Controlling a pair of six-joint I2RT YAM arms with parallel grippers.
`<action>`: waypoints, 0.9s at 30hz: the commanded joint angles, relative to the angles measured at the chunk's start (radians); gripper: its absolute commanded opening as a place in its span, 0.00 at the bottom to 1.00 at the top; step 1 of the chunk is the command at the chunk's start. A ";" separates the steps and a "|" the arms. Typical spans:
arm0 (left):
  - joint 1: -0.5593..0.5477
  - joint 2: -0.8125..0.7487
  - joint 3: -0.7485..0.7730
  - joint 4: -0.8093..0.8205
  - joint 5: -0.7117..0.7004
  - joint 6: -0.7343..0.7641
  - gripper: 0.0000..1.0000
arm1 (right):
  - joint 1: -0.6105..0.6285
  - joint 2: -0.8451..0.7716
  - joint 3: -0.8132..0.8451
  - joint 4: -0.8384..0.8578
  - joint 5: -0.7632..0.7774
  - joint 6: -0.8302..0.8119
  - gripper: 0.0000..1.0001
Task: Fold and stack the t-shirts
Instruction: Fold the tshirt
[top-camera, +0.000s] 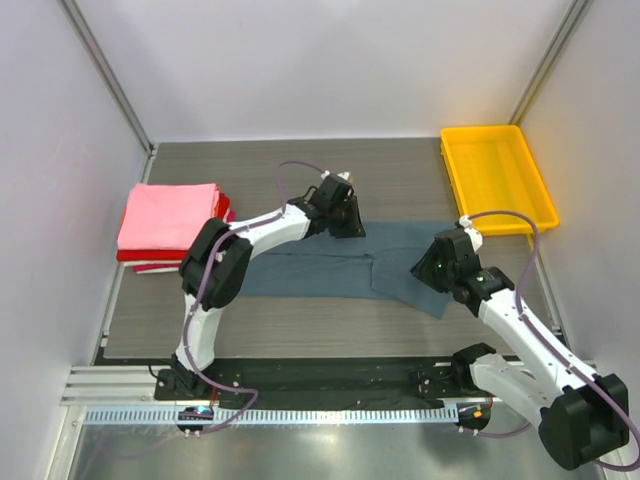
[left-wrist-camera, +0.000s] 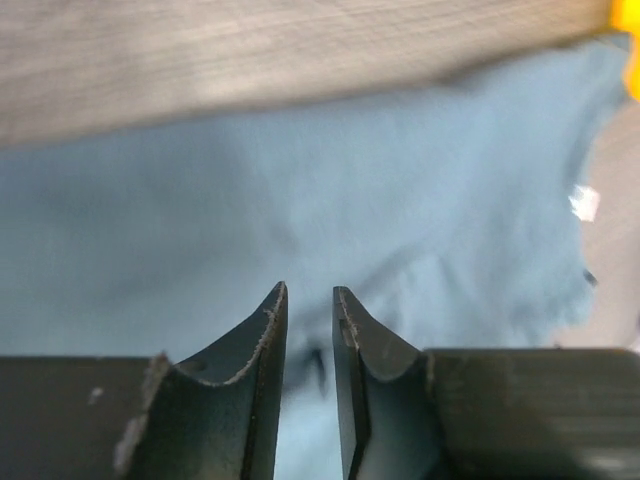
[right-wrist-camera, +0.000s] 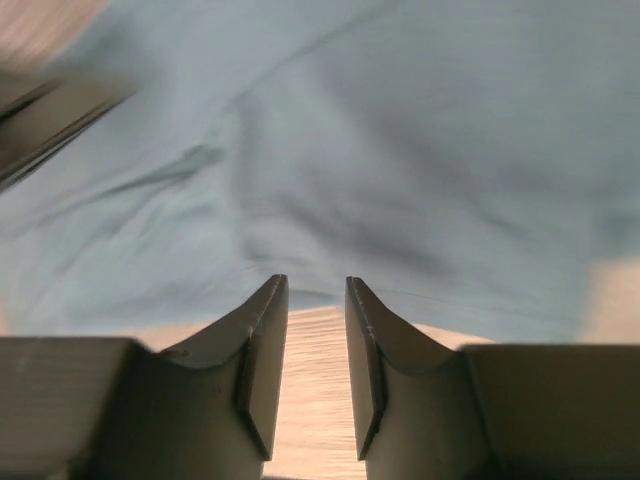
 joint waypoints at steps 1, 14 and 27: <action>-0.024 -0.190 -0.069 -0.004 0.003 0.030 0.27 | 0.001 -0.051 0.034 -0.217 0.282 0.109 0.39; -0.173 -0.162 -0.167 0.025 0.120 -0.055 0.36 | 0.001 -0.165 -0.058 -0.387 0.381 0.338 0.45; -0.187 -0.160 -0.207 0.028 0.101 -0.069 0.40 | 0.001 -0.014 -0.087 -0.328 0.332 0.387 0.44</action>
